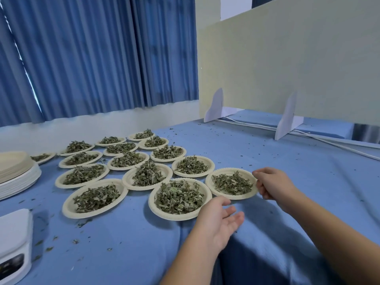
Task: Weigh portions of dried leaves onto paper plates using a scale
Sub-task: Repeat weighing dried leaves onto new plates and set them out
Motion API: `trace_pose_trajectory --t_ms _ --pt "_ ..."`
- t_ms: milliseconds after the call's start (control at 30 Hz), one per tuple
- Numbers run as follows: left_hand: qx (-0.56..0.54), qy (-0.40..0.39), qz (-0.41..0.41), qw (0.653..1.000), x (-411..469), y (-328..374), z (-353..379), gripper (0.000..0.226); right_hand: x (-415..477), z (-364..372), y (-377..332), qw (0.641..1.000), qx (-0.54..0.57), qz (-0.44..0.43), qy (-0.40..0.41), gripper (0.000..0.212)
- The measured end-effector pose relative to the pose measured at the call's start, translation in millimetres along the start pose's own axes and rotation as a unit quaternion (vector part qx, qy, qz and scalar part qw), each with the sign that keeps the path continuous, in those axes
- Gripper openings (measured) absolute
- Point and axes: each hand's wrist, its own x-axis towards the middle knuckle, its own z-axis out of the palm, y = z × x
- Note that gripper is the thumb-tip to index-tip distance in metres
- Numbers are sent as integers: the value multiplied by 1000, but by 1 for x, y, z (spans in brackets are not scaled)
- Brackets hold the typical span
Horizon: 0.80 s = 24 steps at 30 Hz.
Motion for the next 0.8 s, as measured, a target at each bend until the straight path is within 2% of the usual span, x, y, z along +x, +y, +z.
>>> trace_pose_trajectory --t_ms 167,300,400,533,633,800 --pt "41 -47 51 997 -35 33 -21 13 -49 54 -27 993 70 -18 -97 10" --pt "75 -32 121 989 -72 77 -56 20 -91 110 -51 977 63 -58 -194 16" --pt "85 -13 178 980 -104 111 -96 34 -116 161 -75 959 69 -83 -261 15" --pt "73 68 255 962 -147 150 -167 23 -146 243 -107 931 41 -136 -336 13" --pt "64 151 319 934 -176 177 -230 19 -167 307 -126 911 10 -161 -380 12" --pt "70 322 426 843 -206 217 -330 20 -190 406 -146 871 -94 -237 -419 9"
